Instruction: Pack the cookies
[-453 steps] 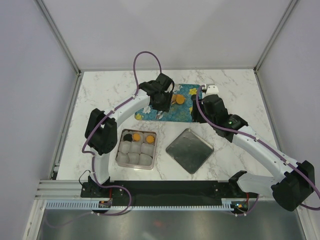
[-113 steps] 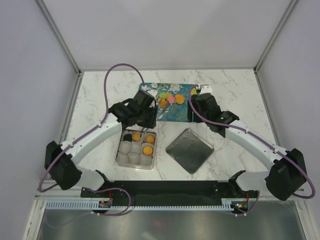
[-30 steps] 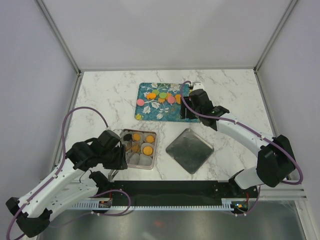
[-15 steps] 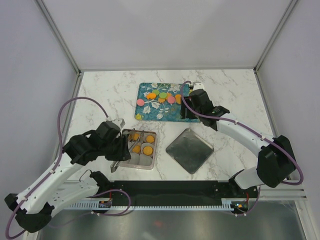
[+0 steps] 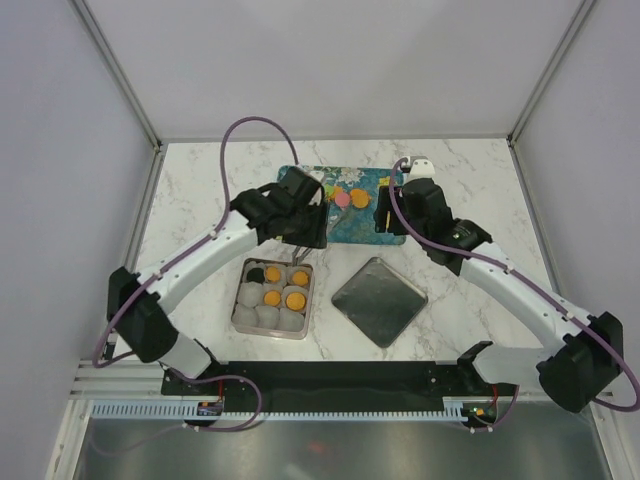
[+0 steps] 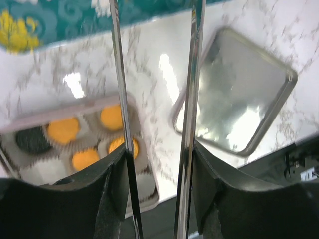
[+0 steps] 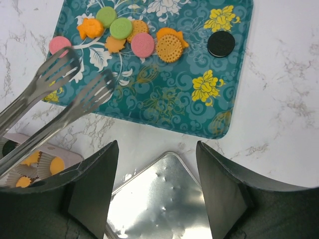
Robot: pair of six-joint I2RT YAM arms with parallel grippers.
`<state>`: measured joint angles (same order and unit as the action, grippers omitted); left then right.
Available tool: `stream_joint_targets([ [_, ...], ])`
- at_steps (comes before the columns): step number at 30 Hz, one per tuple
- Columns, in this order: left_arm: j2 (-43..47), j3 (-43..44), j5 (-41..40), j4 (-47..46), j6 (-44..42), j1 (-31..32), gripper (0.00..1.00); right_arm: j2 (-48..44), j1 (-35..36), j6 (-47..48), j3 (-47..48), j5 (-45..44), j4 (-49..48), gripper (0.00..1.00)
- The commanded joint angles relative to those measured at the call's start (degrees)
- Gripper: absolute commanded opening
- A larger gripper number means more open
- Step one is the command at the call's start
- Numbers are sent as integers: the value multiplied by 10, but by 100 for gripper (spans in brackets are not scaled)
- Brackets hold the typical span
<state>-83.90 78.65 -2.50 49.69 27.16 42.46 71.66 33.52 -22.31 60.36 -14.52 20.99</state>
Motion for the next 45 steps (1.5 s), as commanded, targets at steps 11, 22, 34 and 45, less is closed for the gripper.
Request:
stream_joint_targets([
  [11, -258, 236, -15, -77, -91, -6, 58, -83, -3, 14, -13, -56, 74, 73],
  [22, -304, 237, -13, -78, -91, -4, 57, -84, -3, 16, -10, -51, 77, 73],
  [34, -322, 232, -26, -96, -94, -4, 54, -86, -3, 17, -20, -49, 75, 73],
  [45, -339, 237, -40, -101, -98, 7, 53, -91, -3, 18, -28, -48, 70, 73],
])
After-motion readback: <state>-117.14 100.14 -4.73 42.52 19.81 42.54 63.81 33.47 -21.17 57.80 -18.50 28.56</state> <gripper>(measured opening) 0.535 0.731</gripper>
